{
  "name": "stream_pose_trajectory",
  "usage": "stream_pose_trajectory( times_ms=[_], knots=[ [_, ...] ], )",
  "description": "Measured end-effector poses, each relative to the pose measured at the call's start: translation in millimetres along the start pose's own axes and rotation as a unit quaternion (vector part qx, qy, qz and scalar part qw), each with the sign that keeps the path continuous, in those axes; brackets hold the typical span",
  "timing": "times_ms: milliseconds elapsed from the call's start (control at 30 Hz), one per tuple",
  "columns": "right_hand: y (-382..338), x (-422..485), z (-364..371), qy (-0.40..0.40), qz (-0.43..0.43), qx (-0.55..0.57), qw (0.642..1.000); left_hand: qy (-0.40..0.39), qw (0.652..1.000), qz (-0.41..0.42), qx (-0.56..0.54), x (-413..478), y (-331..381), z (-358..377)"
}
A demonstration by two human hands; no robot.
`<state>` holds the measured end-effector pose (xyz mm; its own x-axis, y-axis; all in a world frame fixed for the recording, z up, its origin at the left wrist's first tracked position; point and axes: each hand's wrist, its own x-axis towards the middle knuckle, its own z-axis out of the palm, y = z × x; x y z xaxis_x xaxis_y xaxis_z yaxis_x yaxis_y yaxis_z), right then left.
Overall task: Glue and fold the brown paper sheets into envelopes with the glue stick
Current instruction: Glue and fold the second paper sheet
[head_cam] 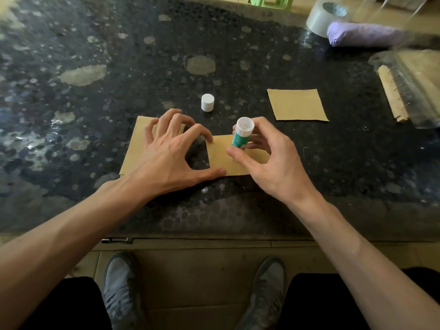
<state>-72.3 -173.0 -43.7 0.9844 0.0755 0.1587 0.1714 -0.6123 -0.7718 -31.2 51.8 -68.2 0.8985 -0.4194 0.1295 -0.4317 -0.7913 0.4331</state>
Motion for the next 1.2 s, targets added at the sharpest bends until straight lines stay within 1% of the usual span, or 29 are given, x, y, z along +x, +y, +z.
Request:
stream_pose_trajectory(
  times_ms=[133, 433, 600, 767, 1200],
  knots=[
    [1.2, 0.7, 1.0, 0.015, 0.008, -0.049, 0.999, -0.016, 1.0, -0.003, 0.001, -0.1, -1.1, -1.6],
    [1.0, -1.4, -2.5, -0.026, 0.001, -0.082, 0.996, -0.011, 1.0, -0.007, 0.005, -0.9, -0.2, 0.0],
    [1.2, -5.2, -1.6, 0.013, -0.022, -0.127, 0.992, -0.012, 1.0, -0.007, 0.007, -0.2, -1.4, 0.2],
    [3.7, -6.4, -0.5, 0.029, -0.015, -0.131, 0.991, -0.008, 1.0, -0.005, 0.006, -0.7, -1.8, 1.4],
    [7.5, -7.7, -11.3, 0.013, 0.002, -0.128, 0.992, -0.011, 1.0, -0.006, 0.003, -1.1, -1.2, 0.6]
  ],
)
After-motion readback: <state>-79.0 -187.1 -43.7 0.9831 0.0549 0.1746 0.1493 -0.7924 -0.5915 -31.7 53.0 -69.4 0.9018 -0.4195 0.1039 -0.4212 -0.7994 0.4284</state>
